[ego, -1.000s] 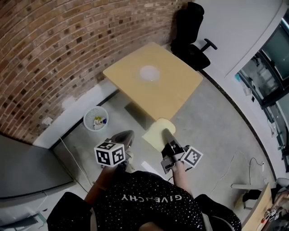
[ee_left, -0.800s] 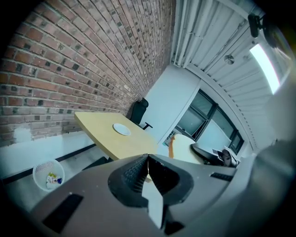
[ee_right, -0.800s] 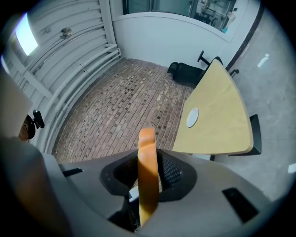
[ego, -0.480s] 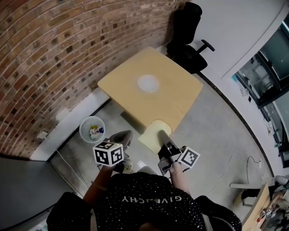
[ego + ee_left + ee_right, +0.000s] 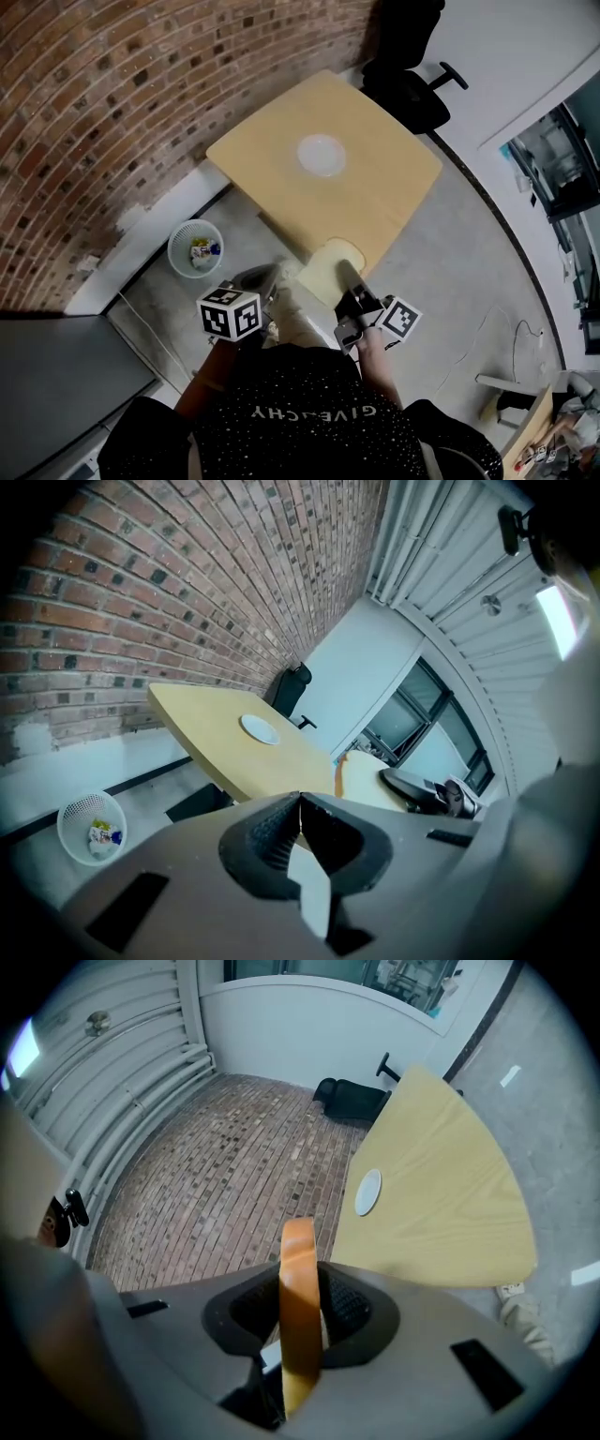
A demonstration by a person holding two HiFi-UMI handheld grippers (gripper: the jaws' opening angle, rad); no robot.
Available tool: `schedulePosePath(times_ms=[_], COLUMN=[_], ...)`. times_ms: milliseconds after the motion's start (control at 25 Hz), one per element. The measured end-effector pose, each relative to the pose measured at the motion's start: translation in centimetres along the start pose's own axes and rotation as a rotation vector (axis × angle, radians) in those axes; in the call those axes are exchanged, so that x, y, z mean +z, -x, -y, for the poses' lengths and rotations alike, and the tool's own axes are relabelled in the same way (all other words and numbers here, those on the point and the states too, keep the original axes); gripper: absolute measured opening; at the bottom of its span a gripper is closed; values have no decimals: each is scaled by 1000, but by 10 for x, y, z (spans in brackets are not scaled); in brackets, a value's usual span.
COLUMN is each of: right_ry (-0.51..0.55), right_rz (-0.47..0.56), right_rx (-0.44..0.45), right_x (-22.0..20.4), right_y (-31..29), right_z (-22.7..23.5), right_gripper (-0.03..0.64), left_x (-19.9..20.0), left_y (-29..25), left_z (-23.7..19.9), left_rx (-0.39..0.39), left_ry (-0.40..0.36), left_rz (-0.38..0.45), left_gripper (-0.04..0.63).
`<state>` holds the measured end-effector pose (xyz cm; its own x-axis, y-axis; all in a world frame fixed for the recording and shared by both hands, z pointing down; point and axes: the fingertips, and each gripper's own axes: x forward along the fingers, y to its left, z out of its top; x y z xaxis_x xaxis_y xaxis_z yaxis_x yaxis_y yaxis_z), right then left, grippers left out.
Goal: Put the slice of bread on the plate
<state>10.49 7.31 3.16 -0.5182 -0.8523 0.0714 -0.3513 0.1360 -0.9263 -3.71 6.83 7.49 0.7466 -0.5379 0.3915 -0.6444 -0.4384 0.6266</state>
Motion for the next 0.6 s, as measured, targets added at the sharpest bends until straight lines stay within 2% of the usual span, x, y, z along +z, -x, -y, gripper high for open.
schedulePosePath(times_ms=[160, 360, 600], right_ry=[-23, -43, -61], right_rz=[-14, 0, 32], right_rx=[-8, -3, -50], right_x=[17, 59, 123], right_y=[-28, -75, -113], right_z=[17, 33, 70], right_gripper=[98, 98, 98], left_x=[15, 50, 105], left_y=[-20, -66, -138], left_z=[-13, -37, -47], left_rx=[24, 38, -6], left_ry=[7, 5, -45], left_rz=[-16, -45, -79], left_gripper=[12, 11, 11])
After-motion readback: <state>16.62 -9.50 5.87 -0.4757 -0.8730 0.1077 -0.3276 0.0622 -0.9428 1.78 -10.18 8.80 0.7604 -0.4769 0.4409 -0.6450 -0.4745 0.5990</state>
